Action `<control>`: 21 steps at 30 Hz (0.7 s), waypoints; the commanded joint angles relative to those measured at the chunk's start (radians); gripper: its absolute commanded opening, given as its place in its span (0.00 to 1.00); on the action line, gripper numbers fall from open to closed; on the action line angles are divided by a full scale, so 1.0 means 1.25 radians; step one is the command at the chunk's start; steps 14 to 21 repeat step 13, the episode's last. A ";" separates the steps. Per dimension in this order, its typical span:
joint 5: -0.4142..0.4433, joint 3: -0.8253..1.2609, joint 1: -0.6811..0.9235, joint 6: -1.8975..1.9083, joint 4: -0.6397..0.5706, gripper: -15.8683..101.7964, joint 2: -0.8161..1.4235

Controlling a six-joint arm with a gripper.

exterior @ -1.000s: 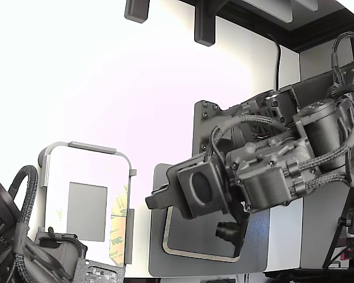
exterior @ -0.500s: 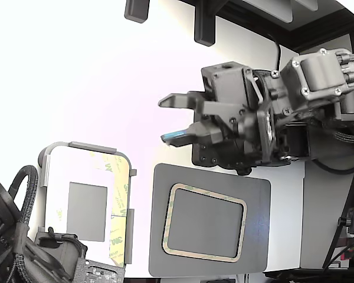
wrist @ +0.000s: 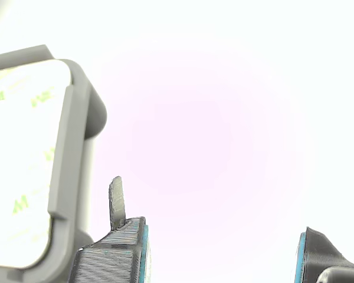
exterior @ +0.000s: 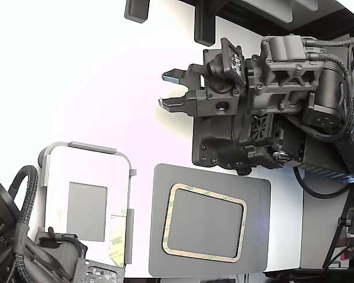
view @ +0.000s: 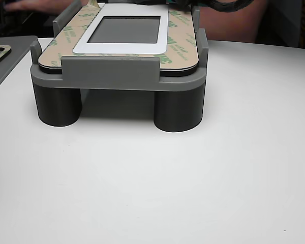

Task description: Peel off protective film from adhesive tape.

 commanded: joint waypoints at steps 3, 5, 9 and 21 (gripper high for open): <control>-0.025 -0.004 -0.010 -0.020 -0.001 0.98 0.064; 0.004 -0.004 -0.010 0.000 -0.002 0.98 0.064; 0.027 -0.004 -0.010 0.016 -0.004 0.98 0.064; 0.027 -0.004 -0.010 0.016 -0.004 0.98 0.064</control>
